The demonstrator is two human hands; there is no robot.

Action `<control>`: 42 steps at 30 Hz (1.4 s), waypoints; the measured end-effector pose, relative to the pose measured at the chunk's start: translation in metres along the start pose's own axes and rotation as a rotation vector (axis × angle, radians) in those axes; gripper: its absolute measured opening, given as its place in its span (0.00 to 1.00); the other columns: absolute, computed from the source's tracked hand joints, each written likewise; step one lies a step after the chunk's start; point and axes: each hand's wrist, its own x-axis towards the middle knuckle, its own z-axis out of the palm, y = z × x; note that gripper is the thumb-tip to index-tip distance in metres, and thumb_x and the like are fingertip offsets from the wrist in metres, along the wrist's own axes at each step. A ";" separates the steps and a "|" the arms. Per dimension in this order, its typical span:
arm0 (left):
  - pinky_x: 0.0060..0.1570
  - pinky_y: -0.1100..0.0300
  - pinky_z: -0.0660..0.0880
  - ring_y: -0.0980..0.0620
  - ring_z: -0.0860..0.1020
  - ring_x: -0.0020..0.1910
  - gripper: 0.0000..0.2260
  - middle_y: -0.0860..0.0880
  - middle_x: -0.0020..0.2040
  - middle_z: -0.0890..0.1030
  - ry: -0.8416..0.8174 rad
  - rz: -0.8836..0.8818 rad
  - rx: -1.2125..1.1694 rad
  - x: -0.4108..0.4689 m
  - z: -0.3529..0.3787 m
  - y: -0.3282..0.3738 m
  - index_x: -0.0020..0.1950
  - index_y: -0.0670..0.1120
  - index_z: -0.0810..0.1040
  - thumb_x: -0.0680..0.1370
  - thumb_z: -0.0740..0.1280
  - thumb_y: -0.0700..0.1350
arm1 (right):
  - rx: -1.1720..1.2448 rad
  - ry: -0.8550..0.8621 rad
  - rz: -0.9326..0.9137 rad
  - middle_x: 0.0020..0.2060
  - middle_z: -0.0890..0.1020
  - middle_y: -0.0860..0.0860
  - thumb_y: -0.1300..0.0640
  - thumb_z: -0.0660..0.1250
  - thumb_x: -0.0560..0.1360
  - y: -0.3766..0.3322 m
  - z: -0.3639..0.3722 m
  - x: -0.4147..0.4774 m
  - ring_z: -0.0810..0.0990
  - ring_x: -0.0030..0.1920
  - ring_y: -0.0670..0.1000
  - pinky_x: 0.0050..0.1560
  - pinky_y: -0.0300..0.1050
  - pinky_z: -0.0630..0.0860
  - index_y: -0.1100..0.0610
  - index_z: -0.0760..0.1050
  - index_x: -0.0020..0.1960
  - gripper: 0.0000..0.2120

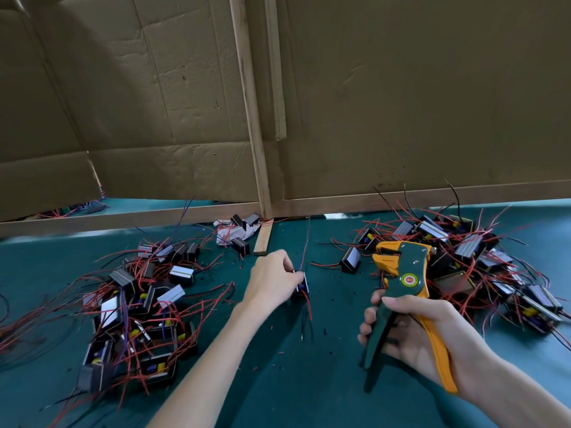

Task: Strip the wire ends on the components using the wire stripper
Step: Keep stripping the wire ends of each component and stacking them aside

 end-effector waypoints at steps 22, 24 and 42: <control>0.37 0.68 0.71 0.62 0.76 0.32 0.02 0.55 0.33 0.80 -0.354 0.315 -0.180 0.003 -0.028 -0.003 0.41 0.46 0.86 0.70 0.77 0.44 | -0.030 0.031 -0.025 0.37 0.78 0.63 0.64 0.70 0.61 -0.003 0.017 -0.013 0.80 0.36 0.63 0.40 0.58 0.82 0.65 0.75 0.47 0.15; 0.34 0.69 0.72 0.61 0.76 0.29 0.06 0.52 0.33 0.78 -0.305 0.288 -0.372 0.000 -0.023 0.002 0.46 0.42 0.85 0.73 0.73 0.43 | -0.040 0.020 -0.026 0.37 0.78 0.63 0.64 0.70 0.62 -0.004 0.018 -0.014 0.80 0.36 0.63 0.40 0.58 0.82 0.65 0.75 0.46 0.13; 0.29 0.62 0.68 0.50 0.68 0.30 0.03 0.46 0.35 0.74 -0.362 0.318 -0.763 -0.027 -0.027 0.048 0.39 0.52 0.82 0.73 0.72 0.47 | -0.252 -0.237 -0.054 0.39 0.78 0.65 0.60 0.79 0.63 -0.008 0.008 -0.013 0.79 0.41 0.64 0.48 0.60 0.77 0.62 0.78 0.47 0.16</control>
